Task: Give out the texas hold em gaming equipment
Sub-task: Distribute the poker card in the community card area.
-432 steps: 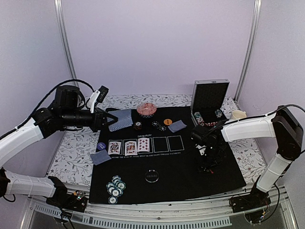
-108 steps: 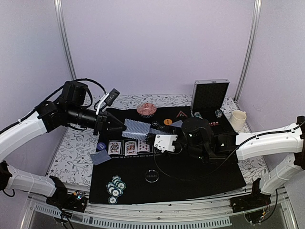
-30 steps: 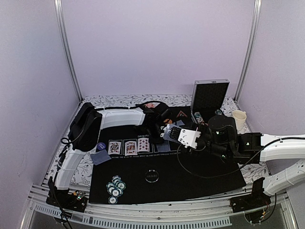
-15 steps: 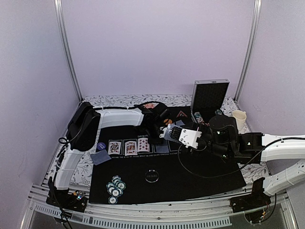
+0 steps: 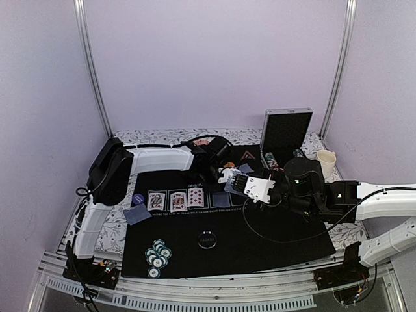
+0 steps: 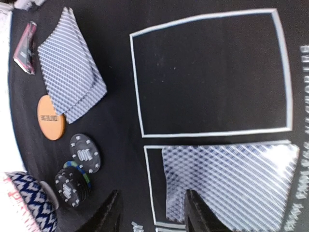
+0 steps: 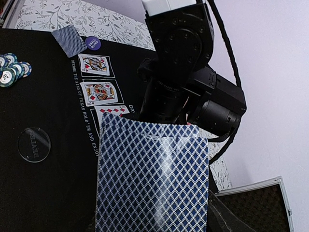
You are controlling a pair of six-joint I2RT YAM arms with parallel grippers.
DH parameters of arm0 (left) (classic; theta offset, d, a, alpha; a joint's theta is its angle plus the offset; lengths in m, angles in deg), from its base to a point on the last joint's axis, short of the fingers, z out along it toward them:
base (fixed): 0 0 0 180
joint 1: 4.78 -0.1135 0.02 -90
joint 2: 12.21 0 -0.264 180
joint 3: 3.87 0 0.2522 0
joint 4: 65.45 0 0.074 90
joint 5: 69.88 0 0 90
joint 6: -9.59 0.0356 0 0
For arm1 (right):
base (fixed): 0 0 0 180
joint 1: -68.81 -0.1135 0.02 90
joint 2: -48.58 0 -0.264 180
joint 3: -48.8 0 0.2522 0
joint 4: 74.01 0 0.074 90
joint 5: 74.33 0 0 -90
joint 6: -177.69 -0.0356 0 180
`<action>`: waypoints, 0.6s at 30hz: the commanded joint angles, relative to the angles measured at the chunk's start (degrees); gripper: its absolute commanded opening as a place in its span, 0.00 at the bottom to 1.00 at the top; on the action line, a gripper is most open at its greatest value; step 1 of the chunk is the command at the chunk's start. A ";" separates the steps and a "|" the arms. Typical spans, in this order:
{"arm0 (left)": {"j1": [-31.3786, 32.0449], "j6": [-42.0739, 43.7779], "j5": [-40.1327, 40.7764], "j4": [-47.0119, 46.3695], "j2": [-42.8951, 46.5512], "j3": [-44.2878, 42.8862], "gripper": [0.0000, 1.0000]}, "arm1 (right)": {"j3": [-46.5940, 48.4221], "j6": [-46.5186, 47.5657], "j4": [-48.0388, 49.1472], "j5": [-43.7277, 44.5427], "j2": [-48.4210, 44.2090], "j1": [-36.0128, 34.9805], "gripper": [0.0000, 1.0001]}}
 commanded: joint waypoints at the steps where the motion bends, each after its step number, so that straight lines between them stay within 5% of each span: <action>1: 0.10 -2.67 -3.25 -1.48 8.15 2.14 0.48 | 1.53 -1.18 -0.11 0.93 -1.50 0.22 0.59; 9: -5.49 -24.33 -3.13 -4.33 16.69 4.95 0.79 | 2.11 -2.01 -0.56 0.06 -1.35 0.13 0.59; 12: -8.99 -38.04 -10.17 -4.04 20.34 6.04 0.89 | 2.39 -2.16 -0.56 -0.04 -0.92 0.13 0.59; 15: -11.63 -48.21 -21.34 -12.86 31.10 16.65 0.97 | 2.25 -2.40 -0.30 -0.25 -0.64 0.13 0.59; 18: -11.83 -57.00 -32.76 -32.18 43.13 33.66 0.98 | 2.06 -2.19 0.36 -0.23 -0.41 0.04 0.59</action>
